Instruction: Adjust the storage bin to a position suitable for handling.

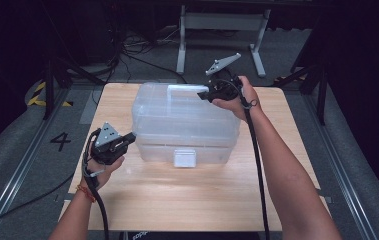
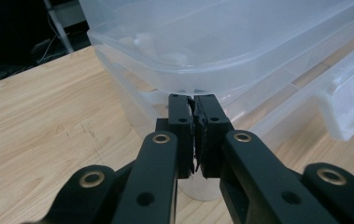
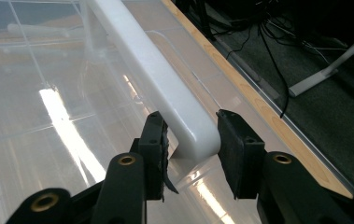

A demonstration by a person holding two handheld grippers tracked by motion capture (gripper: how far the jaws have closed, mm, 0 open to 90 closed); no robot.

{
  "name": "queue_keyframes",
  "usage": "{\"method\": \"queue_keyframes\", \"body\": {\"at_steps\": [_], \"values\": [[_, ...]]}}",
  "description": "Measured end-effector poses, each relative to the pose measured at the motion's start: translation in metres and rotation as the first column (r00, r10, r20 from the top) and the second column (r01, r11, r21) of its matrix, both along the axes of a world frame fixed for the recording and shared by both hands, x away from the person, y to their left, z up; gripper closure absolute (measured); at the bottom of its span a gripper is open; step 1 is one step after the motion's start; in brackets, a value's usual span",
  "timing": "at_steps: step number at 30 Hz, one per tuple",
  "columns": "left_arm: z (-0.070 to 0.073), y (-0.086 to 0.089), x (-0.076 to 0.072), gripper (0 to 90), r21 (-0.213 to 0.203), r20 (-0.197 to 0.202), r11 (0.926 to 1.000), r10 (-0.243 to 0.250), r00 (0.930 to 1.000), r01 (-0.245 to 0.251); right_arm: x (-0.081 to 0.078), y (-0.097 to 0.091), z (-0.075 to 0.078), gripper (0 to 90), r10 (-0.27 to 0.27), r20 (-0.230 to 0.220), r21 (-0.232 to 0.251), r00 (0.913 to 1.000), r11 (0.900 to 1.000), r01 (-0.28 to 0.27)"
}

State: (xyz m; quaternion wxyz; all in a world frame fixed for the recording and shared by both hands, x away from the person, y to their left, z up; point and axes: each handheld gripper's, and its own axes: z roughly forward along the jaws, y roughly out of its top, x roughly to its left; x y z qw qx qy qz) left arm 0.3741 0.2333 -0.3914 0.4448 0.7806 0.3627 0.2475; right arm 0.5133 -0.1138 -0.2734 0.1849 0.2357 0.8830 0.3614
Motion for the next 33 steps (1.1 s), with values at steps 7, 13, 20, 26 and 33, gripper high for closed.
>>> {"method": "queue_keyframes", "body": {"at_steps": [7, 13, 20, 26, 33], "values": [[0.003, 0.001, 0.001, 86.3, 0.001, 0.006, 1.0, -0.003, 1.0, 0.003, -0.009, -0.011, 0.008, 45.2, -0.024, 0.001, 0.024, 0.9997, 0.9994, 0.024], [0.006, 0.001, 0.001, 86.0, 0.011, 0.011, 0.9999, -0.008, 0.9999, 0.008, -0.021, -0.03, 0.015, 35.7, -0.047, 0.022, 0.032, 0.9987, 0.9984, 0.046], [0.01, 0.003, 0.001, 86.0, 0.011, 0.02, 0.9999, -0.004, 0.9998, 0.004, -0.04, -0.06, 0.019, 31.3, -0.068, 0.076, 0.079, 0.9947, 0.9949, 0.062], [0.015, 0.001, 0.002, 83.7, 0.028, 0.032, 0.9996, 0.006, 0.9995, -0.006, -0.058, -0.087, 0.02, 31.3, -0.108, 0.113, 0.119, 0.9877, 0.9884, 0.094], [0.018, 0.005, 0.004, 82.6, 0.028, 0.04, 0.9993, 0.022, 0.999, -0.024, -0.079, -0.117, 0.013, 31.4, -0.136, 0.149, 0.153, 0.9795, 0.9818, 0.113]]}}
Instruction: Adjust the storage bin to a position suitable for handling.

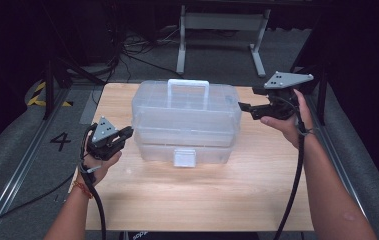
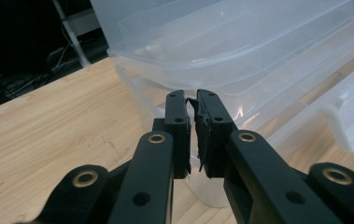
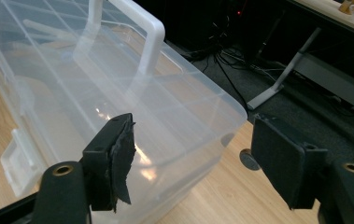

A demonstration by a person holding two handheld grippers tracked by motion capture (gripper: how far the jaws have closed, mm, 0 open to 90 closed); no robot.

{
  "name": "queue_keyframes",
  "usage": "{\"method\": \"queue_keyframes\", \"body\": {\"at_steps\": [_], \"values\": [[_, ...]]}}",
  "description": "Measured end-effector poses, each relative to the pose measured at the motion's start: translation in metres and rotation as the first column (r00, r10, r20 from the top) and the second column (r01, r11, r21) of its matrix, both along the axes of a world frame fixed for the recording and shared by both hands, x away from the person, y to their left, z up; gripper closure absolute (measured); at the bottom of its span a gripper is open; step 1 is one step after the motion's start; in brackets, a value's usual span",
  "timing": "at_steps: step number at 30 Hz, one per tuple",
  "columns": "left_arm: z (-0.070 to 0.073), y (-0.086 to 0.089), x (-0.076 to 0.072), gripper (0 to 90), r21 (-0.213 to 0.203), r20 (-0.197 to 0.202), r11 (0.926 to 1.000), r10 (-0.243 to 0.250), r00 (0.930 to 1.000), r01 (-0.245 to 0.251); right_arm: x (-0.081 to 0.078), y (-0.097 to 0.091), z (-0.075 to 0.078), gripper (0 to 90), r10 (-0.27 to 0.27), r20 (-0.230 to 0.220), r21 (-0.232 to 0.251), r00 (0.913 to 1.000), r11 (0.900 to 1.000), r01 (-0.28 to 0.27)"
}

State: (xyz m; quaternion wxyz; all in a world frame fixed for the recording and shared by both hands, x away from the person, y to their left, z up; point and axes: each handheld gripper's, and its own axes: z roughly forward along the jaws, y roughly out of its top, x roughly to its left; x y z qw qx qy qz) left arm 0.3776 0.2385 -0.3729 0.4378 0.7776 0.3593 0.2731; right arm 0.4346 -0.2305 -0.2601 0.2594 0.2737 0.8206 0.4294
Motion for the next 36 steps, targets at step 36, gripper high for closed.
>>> {"method": "queue_keyframes", "body": {"at_steps": [36], "values": [[0.018, -0.002, 0.009, 82.5, 0.029, 0.002, 0.9995, -0.01, 0.9999, 0.01, -0.006, -0.001, -0.095, 34.7, 0.006, -0.04, 0.005, 0.9992, 1.0, -0.005]]}}
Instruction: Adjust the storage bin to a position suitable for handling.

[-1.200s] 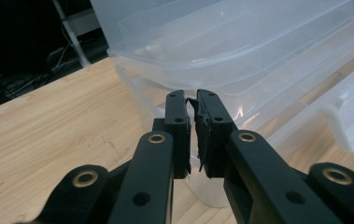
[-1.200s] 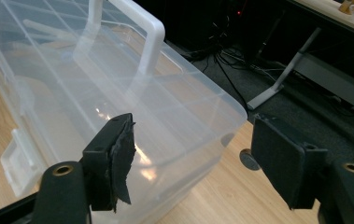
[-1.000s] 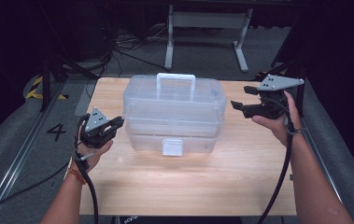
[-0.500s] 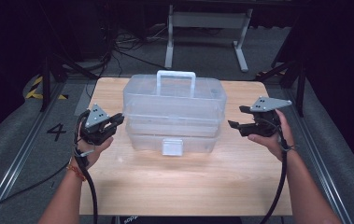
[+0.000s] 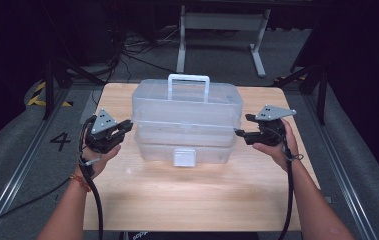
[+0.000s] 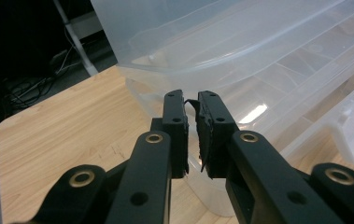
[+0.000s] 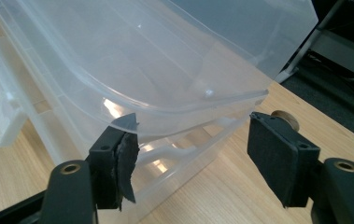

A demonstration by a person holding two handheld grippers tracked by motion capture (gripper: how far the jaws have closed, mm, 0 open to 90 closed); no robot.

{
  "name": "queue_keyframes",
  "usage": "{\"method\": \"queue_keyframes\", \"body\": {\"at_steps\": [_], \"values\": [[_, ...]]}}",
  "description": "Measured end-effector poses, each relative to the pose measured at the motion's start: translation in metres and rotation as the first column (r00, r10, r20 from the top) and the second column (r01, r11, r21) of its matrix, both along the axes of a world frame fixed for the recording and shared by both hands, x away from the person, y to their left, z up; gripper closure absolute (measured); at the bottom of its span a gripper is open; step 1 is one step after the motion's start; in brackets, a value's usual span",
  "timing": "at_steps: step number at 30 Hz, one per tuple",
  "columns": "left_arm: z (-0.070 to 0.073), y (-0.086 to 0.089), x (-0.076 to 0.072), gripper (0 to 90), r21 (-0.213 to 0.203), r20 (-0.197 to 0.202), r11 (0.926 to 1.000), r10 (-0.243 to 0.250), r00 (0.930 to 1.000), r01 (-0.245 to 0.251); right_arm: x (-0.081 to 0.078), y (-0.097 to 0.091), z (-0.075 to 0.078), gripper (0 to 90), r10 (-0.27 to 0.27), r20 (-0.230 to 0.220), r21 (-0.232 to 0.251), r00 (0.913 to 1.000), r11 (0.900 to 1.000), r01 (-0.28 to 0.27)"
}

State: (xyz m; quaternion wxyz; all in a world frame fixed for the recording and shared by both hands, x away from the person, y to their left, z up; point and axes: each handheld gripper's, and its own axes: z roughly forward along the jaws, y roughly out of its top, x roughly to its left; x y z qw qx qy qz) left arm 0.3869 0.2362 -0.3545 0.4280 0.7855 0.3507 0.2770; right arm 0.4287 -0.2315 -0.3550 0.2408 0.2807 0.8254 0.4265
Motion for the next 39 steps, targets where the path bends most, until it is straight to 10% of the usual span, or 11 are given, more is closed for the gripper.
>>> {"method": "queue_keyframes", "body": {"at_steps": [21, 30, 39], "values": [[-0.019, 0.027, -0.017, 68.9, -0.008, -0.054, 1.0, -0.003, 0.9986, 0.003, 0.012, -0.001, 0.012, 32.9, -0.067, 0.061, 0.113, 0.9959, 0.9917, 0.06], [-0.065, 0.031, -0.04, 53.4, 0.11, -0.188, 0.9909, -0.056, 0.9805, 0.078, 0.018, 0.005, 0.015, 33.9, -0.096, 0.084, 0.114, 0.9918, 0.9898, 0.086], [-0.098, 0.046, -0.051, 39.5, 0.105, -0.28, 0.9927, -0.029, 0.9594, 0.061, 0.025, 0.012, 0.024, 38.8, -0.107, 0.119, 0.114, 0.9871, 0.989, 0.094]]}}
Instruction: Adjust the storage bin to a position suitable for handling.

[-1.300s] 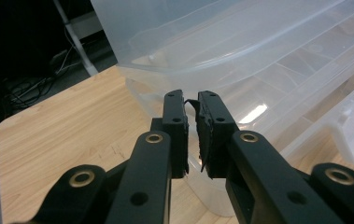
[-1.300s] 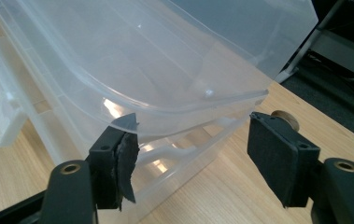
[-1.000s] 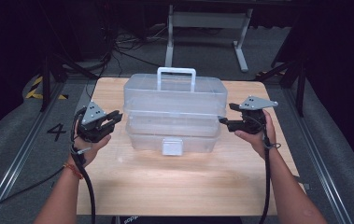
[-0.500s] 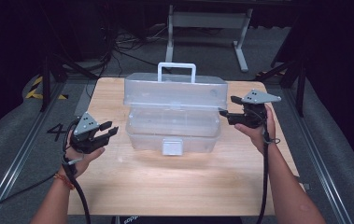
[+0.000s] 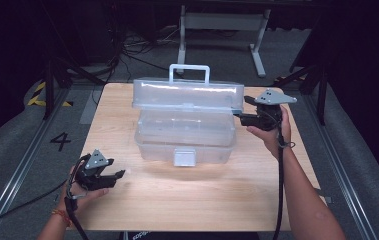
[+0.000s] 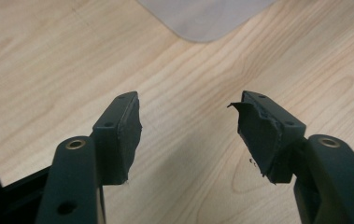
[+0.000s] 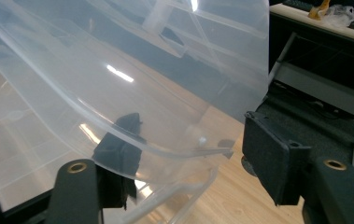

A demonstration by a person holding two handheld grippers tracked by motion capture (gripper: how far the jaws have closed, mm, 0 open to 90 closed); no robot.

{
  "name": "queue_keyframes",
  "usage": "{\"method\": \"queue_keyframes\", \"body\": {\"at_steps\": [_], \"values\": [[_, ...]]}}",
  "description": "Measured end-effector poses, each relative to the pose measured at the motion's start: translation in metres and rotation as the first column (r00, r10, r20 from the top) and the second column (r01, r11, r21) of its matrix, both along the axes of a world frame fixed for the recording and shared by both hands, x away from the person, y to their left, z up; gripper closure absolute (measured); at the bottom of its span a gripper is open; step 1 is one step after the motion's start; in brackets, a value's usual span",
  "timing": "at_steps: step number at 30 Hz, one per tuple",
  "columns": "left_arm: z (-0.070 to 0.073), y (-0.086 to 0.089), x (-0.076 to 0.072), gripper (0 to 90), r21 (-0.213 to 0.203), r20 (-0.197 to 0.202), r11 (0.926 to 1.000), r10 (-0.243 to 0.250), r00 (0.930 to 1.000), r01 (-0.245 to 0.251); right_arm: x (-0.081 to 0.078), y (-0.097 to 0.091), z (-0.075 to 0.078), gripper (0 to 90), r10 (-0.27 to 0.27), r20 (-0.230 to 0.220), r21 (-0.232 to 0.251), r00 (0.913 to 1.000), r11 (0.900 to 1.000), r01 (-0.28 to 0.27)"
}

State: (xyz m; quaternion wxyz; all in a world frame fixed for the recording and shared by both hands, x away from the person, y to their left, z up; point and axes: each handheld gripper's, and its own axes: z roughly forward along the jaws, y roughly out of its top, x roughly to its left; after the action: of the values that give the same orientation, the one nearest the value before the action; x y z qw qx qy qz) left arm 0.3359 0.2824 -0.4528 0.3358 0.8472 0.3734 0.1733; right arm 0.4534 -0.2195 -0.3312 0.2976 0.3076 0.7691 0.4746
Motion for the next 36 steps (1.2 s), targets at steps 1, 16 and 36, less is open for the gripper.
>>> {"method": "queue_keyframes", "body": {"at_steps": [1, 16, 36], "values": [[0.0, 0.0, 0.0, 38.7, 0.0, 0.0, 1.0, 0.0, 1.0, 0.0, 0.0, 0.0, 0.0, 38.9, 0.0, 0.003, 0.005, 1.0, 1.0, 0.0], [-0.027, -0.002, -0.001, 26.8, -0.028, -0.034, 0.9996, 0.004, 0.9994, -0.005, 0.009, 0.002, 0.011, 50.1, -0.011, 0.047, 0.044, 0.9988, 0.999, 0.009], [-0.027, -0.006, 0.0, 20.9, -0.023, -0.051, 0.9994, 0.023, 0.9985, -0.024, 0.033, 0.002, 0.017, 62.6, -0.057, 0.056, 0.028, 0.9968, 0.9981, 0.055]]}}
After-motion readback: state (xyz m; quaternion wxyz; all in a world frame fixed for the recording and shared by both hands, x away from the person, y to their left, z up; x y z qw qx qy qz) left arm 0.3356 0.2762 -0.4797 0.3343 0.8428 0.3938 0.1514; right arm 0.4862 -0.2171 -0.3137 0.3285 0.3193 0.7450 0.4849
